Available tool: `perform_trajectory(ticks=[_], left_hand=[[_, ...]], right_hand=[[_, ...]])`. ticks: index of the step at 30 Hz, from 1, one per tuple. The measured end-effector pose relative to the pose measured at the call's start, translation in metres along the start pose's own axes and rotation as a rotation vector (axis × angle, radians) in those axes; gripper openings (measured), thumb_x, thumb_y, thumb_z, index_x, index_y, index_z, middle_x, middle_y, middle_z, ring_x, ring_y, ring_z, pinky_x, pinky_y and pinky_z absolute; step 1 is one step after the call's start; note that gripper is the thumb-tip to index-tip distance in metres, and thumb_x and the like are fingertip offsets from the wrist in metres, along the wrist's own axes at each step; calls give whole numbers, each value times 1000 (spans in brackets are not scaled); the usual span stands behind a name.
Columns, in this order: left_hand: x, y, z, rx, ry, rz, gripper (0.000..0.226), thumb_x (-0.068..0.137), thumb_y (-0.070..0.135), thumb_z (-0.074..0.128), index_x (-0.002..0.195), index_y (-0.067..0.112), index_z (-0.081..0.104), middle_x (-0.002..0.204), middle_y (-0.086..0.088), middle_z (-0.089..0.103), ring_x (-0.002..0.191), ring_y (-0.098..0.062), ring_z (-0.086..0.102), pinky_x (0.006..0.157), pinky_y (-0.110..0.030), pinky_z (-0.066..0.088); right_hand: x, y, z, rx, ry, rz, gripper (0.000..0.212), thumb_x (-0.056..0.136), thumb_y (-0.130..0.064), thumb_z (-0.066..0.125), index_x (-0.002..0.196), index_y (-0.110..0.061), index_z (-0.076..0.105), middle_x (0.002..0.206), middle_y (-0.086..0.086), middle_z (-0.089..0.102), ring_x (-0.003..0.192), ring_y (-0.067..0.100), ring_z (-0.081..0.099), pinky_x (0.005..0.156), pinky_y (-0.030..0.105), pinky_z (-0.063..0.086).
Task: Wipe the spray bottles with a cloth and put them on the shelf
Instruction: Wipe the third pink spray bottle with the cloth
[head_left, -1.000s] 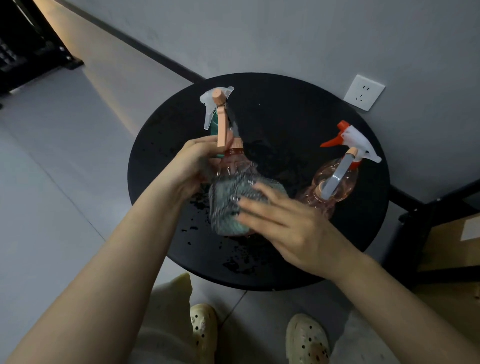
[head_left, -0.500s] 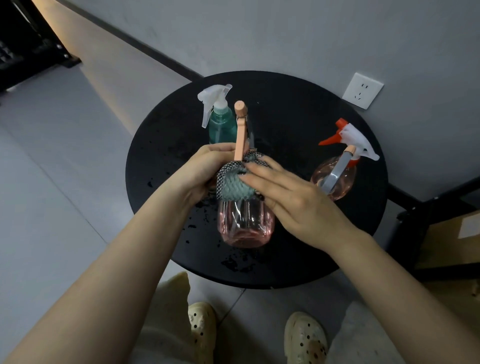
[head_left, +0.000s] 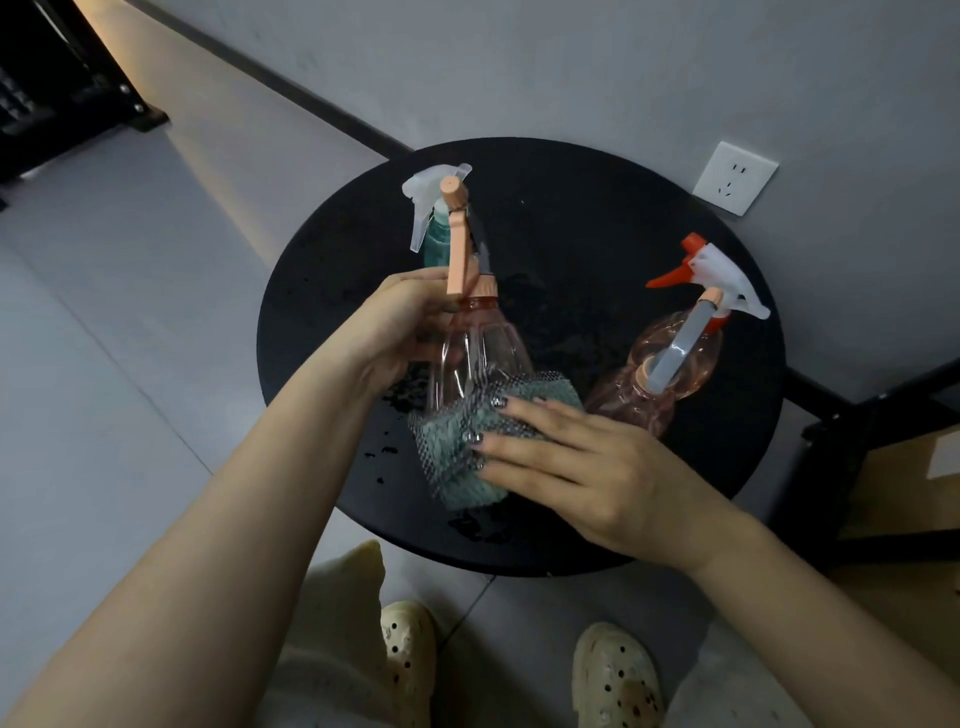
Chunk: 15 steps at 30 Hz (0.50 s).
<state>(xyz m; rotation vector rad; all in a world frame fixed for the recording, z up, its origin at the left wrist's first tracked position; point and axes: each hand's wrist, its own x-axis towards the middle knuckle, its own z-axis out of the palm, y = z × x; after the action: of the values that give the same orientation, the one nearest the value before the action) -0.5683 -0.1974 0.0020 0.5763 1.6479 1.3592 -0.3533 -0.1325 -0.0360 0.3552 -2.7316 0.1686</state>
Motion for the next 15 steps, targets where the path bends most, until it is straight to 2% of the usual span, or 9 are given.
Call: perform_trajectory(ticks=[2, 3, 6, 9, 12, 13, 15], left_hand=[[-1, 0, 3, 10, -16, 1, 28, 92, 16, 54, 69, 20, 70, 64, 3, 64, 59, -11, 56, 54, -22, 46], [-1, -1, 4, 2, -33, 0, 24, 90, 16, 56, 71, 18, 70, 64, 2, 64, 58, -10, 55, 55, -23, 42], [-1, -3, 5, -57, -106, -20, 14, 89, 11, 56, 83, 9, 69, 76, -7, 65, 70, -17, 59, 72, -30, 48], [-1, -3, 5, -50, -102, -18, 18, 91, 5, 51, 86, 6, 69, 79, -8, 67, 72, -17, 64, 73, -28, 54], [1, -3, 3, -57, -70, -30, 20, 89, 5, 53, 81, 8, 71, 76, -8, 68, 72, -19, 63, 77, -33, 52], [2, -4, 2, -51, -64, -31, 23, 88, 7, 54, 76, 12, 72, 72, -6, 66, 68, -19, 60, 74, -33, 50], [3, -5, 0, -32, -31, -20, 36, 89, 9, 52, 60, 18, 72, 60, 1, 59, 56, -12, 52, 59, -24, 45]], right_hand=[[9, 4, -4, 14, 36, 65, 37, 91, -2, 56, 127, -9, 56, 135, 6, 54, 133, 28, 41, 103, 40, 43], [15, 6, -6, 30, 54, 113, 37, 90, -2, 53, 127, -8, 57, 135, 7, 53, 132, 28, 41, 102, 39, 44], [28, 8, -9, 137, 98, 306, 39, 92, -8, 45, 130, -9, 54, 138, 6, 50, 134, 25, 39, 98, 41, 48], [34, 7, -7, 231, 120, 442, 42, 93, -14, 38, 134, -12, 50, 142, 4, 46, 137, 22, 36, 103, 40, 43], [29, 6, -5, 202, 102, 388, 41, 93, -10, 43, 133, -9, 50, 142, 6, 46, 136, 24, 36, 105, 38, 40], [25, 5, -5, 177, 91, 336, 40, 92, -6, 48, 132, -7, 52, 140, 7, 47, 136, 26, 36, 106, 38, 40], [16, 2, -4, 119, 65, 215, 40, 88, 1, 57, 127, -5, 55, 137, 9, 51, 134, 29, 39, 104, 39, 42]])
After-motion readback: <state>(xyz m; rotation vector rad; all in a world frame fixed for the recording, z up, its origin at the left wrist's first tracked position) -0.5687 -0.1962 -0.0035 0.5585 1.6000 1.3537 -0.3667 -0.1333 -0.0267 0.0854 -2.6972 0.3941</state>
